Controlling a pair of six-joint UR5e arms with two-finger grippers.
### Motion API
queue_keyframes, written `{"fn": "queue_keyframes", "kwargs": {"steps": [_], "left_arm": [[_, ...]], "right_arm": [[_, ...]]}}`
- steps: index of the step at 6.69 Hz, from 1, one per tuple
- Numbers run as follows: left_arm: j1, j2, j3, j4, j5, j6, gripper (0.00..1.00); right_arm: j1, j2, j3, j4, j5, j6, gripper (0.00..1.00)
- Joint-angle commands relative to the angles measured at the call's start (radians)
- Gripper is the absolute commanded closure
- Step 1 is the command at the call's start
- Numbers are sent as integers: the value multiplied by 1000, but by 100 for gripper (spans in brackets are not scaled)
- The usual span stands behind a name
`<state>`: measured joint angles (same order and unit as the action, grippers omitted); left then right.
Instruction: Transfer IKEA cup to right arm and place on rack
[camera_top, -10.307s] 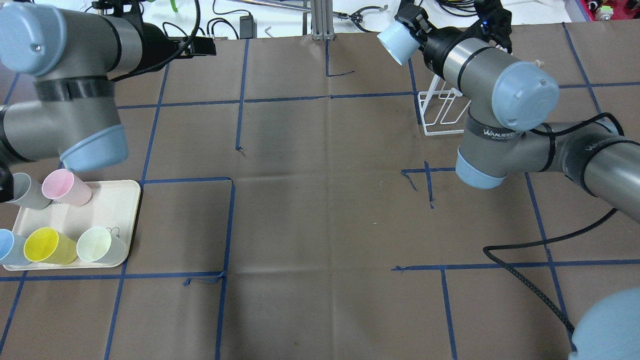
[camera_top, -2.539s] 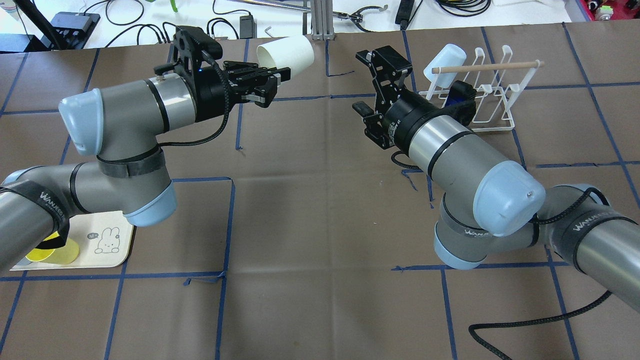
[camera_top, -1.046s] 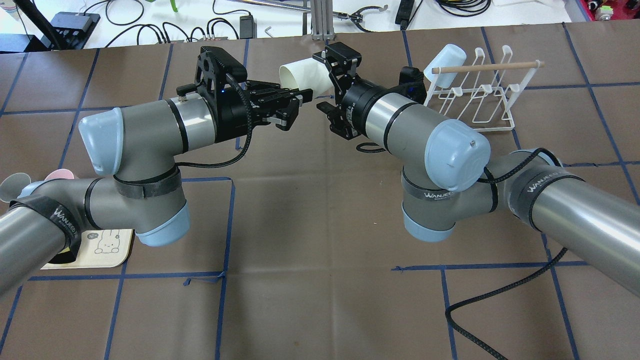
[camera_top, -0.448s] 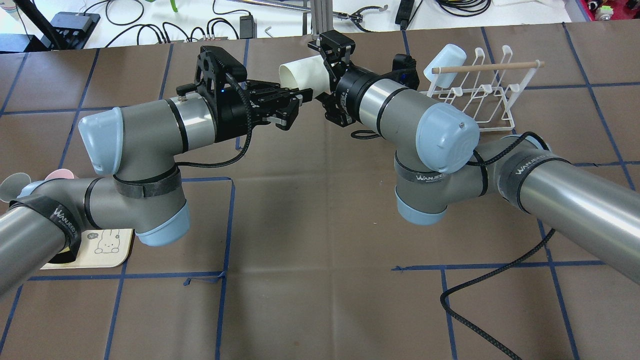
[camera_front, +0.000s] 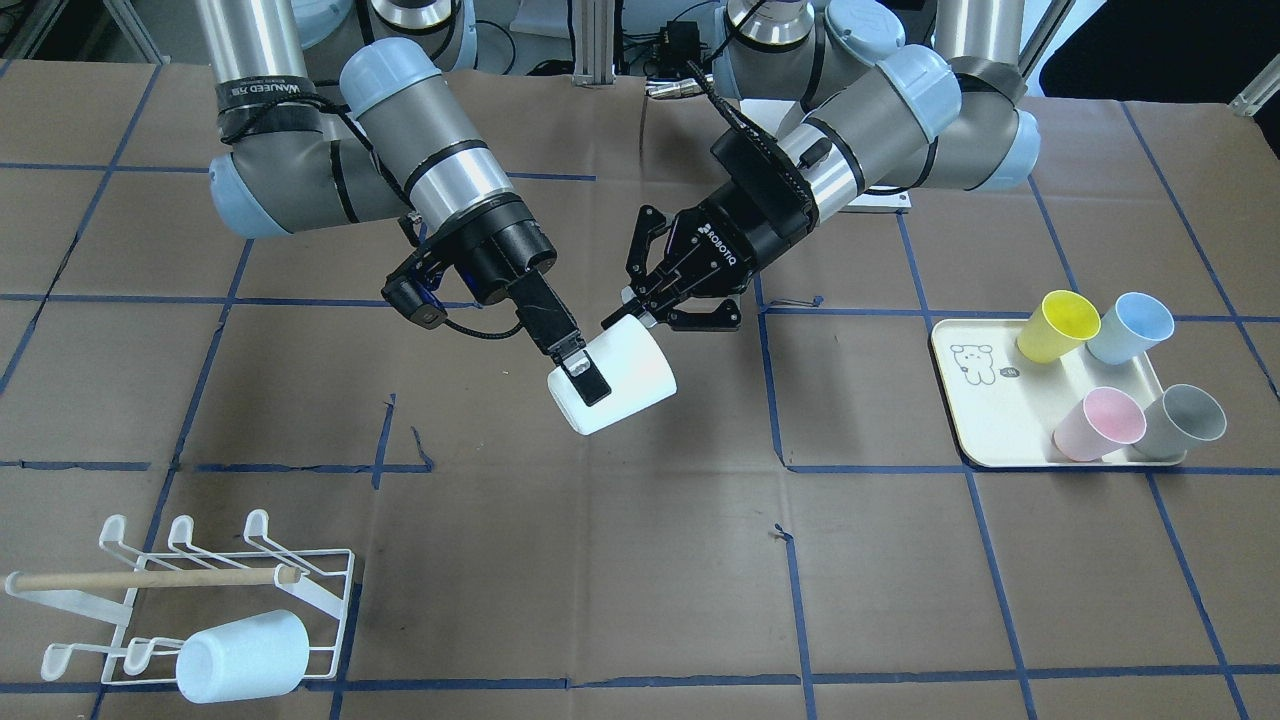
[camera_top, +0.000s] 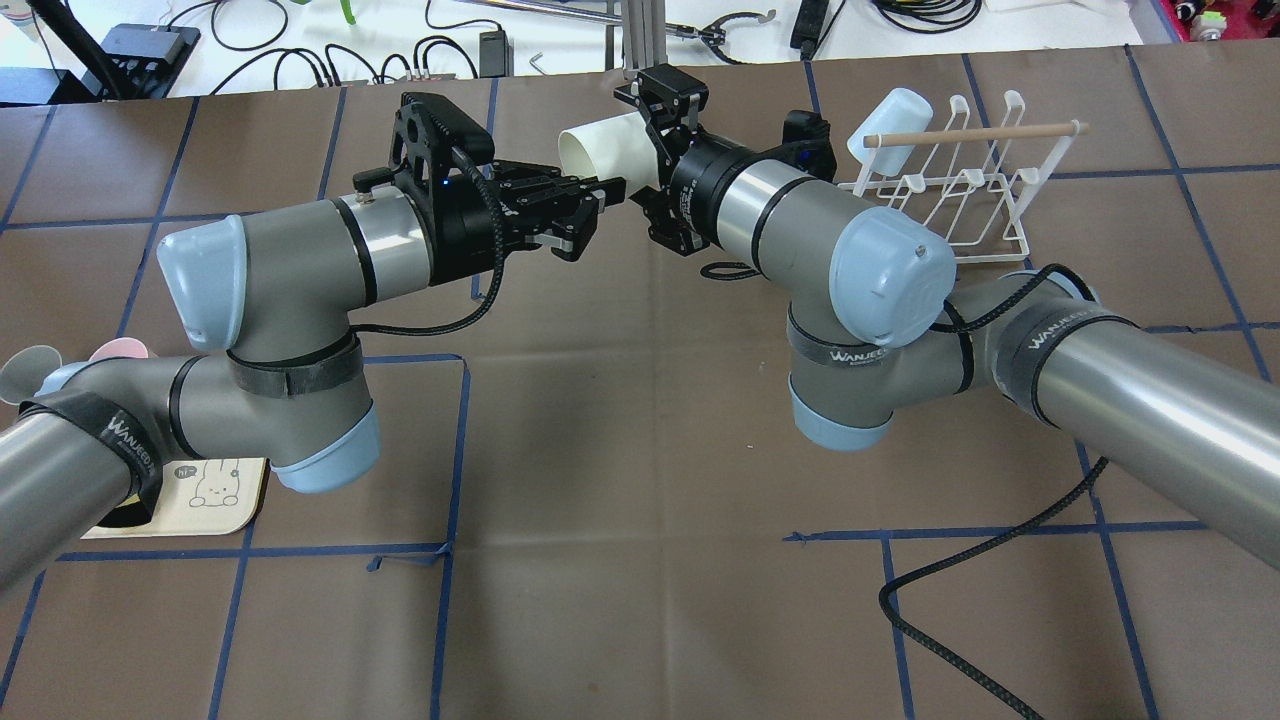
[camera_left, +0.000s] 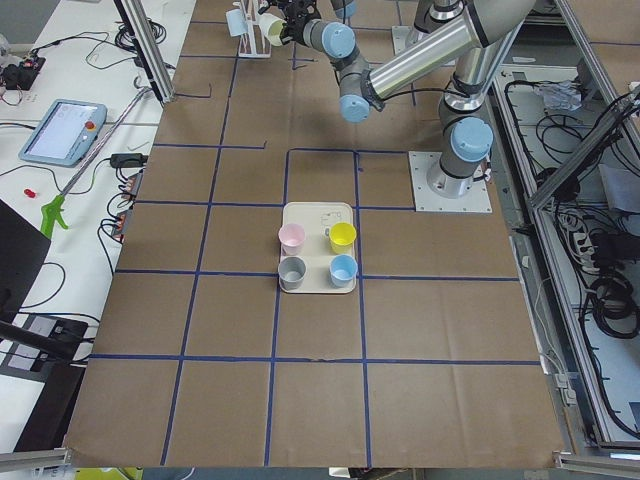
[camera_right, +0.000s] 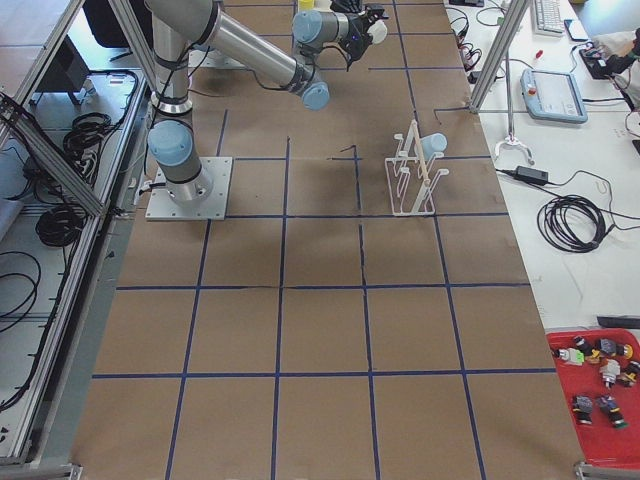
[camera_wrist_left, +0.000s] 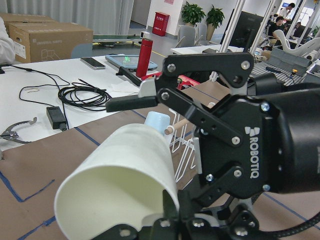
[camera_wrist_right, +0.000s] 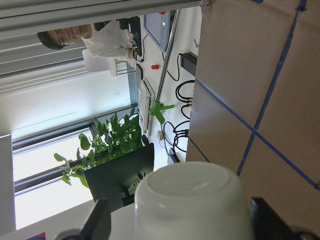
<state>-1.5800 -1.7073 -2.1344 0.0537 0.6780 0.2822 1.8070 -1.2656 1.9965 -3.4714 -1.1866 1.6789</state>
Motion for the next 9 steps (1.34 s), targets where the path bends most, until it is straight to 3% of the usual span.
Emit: {"fn": "queue_keyframes", "kwargs": {"steps": [1,5,6,8,9], "left_arm": [[0,-2,1,0,0,-2,96],[0,0,1,0,0,-2,96],[0,0,1,0,0,-2,96],[0,0,1,0,0,-2,96],[0,0,2,0,0,-2,94]], "right_arm": [[0,17,-1,-2,1,1,4],[6,14,-5,0,-1,1,4],[6,12,-4,6,-1,-1,9],[6,12,-4,5,2,-4,35],[6,12,-4,5,4,-4,43]]}}
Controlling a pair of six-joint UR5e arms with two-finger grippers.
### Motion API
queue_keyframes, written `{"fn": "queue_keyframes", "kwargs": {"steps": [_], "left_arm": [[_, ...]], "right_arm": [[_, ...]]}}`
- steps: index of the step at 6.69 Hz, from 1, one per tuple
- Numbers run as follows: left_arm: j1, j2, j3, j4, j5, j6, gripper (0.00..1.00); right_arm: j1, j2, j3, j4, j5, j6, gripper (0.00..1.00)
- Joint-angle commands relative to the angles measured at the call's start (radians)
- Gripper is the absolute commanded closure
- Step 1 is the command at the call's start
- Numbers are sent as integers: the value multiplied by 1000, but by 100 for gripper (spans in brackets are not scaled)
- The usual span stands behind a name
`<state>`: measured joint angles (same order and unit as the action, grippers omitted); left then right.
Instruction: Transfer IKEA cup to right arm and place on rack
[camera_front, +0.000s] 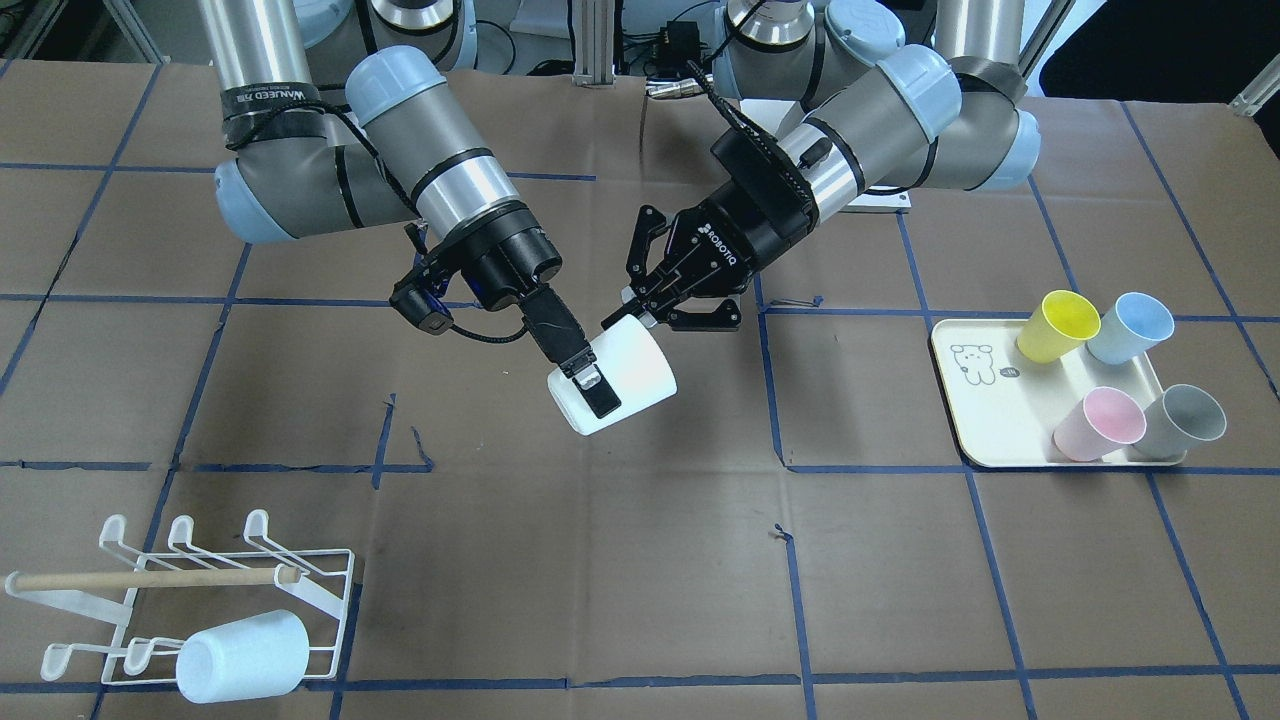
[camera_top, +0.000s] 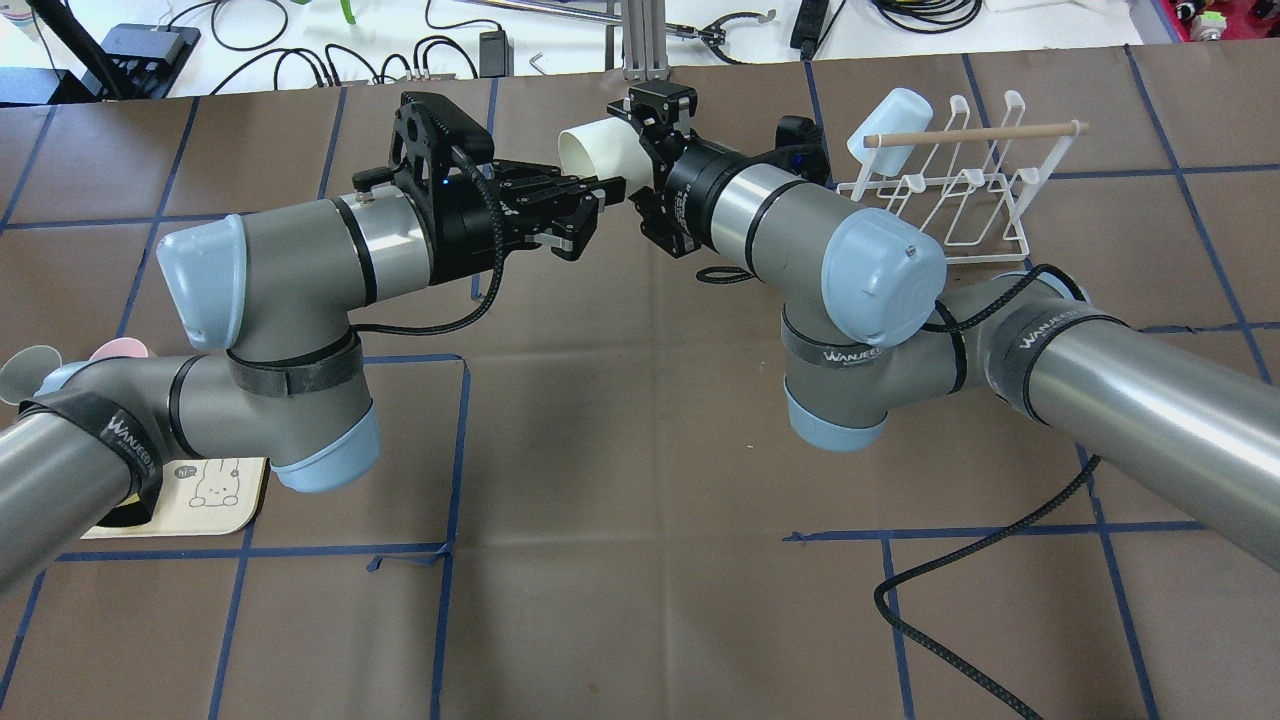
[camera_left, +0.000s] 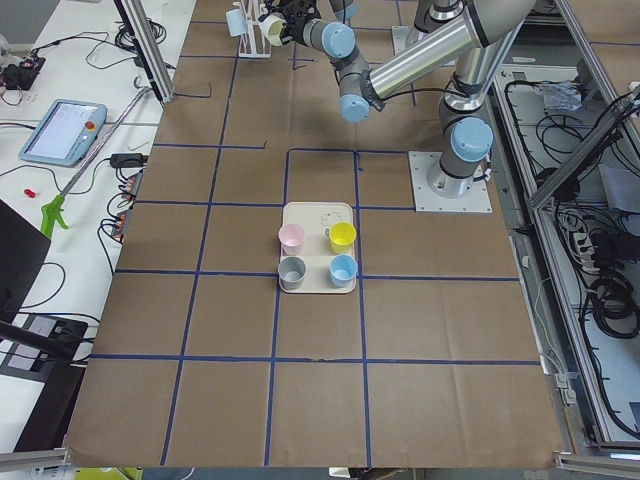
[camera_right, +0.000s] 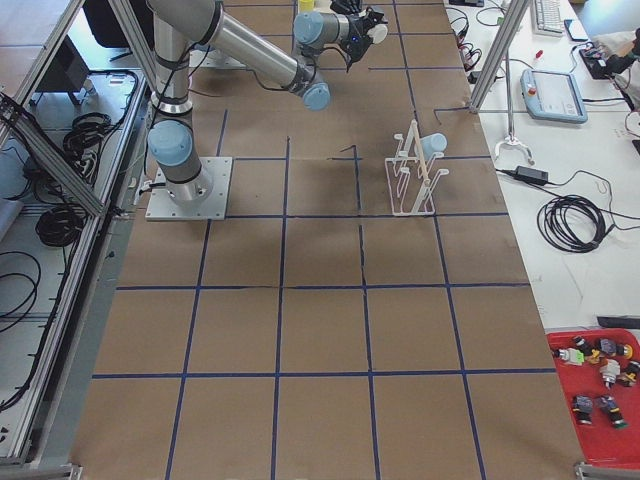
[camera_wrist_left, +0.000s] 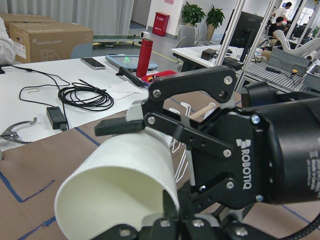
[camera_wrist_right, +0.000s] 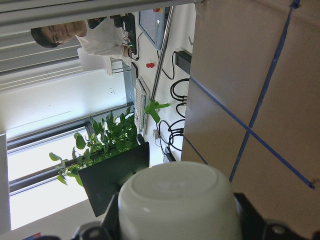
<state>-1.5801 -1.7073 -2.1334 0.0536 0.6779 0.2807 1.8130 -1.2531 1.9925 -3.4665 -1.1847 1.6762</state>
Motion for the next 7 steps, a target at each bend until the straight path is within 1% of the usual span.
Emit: {"fn": "queue_keyframes", "kwargs": {"steps": [1,2,3,5,6,7], "left_arm": [[0,0,1,2,-1,-9,72],[2,-2,9,3,-1,-52,28],[2,-2,10,5,-1,-93,1],[15,1,7,5,2,-97,1],[38,5,1,3,21,-98,1],[93,20,-2,2,44,-100,1]], "right_arm": [[0,0,0,-2,2,-1,51],[0,0,0,-2,2,-1,55],[0,-2,2,-2,2,-1,56],[0,-2,0,-2,2,-1,61],[0,0,-1,-3,0,-3,64],[-4,7,-6,-6,4,-15,70]]}}
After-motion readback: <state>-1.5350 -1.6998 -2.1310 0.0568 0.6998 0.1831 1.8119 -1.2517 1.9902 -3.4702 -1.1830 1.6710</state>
